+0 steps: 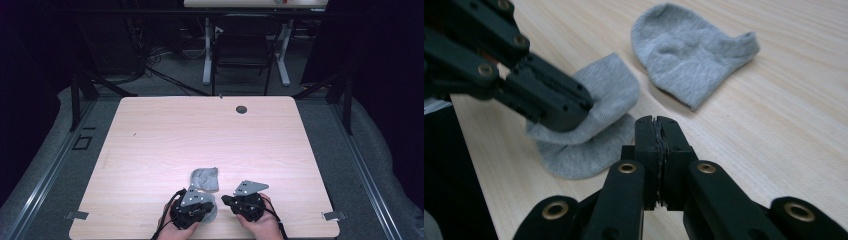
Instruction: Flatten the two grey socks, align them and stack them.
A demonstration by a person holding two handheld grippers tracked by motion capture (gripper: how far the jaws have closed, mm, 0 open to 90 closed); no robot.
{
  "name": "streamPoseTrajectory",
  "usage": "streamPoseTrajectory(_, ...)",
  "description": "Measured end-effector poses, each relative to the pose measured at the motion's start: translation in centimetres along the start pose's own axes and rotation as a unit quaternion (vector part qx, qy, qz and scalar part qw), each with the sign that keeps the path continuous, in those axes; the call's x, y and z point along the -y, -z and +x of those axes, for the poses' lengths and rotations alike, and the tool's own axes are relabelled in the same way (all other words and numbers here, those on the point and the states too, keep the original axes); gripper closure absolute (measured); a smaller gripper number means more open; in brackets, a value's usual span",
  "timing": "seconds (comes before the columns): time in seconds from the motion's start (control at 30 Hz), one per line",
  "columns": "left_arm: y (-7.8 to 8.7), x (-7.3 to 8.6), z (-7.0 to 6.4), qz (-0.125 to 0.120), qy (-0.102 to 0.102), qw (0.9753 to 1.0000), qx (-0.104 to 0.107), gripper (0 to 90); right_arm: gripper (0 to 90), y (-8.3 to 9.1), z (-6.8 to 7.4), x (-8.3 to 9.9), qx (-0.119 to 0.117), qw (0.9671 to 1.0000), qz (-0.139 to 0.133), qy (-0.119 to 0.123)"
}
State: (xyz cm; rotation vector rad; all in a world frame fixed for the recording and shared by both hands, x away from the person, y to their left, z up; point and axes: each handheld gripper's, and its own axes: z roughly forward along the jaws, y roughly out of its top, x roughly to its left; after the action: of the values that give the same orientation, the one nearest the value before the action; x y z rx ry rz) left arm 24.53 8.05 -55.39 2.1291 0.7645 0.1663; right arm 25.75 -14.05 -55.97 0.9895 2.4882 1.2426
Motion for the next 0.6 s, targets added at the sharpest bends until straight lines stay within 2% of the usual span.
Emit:
streamPoseTrajectory(0.13,0.7,-0.2,0.3,-0.010,-0.003,0.9999,0.000,86.9,89.4,-0.8,0.6,0.1,-0.009,0.9997,0.017,0.012)
streamPoseTrajectory(0.3,1.2,-0.4,0.4,-0.023,0.006,0.9997,0.001,86.9,89.5,-2.0,1.6,-0.1,-0.022,0.9990,0.027,0.027)
streamPoseTrajectory(0.47,1.4,-0.5,0.5,-0.024,0.001,0.9997,0.004,86.9,89.4,-2.8,2.0,-0.2,-0.027,0.9987,0.029,0.033)
streamPoseTrajectory(0.6,1.8,-0.4,0.6,-0.025,0.003,0.9997,0.004,86.9,89.5,-3.5,2.4,0.0,-0.026,0.9975,0.046,0.048)
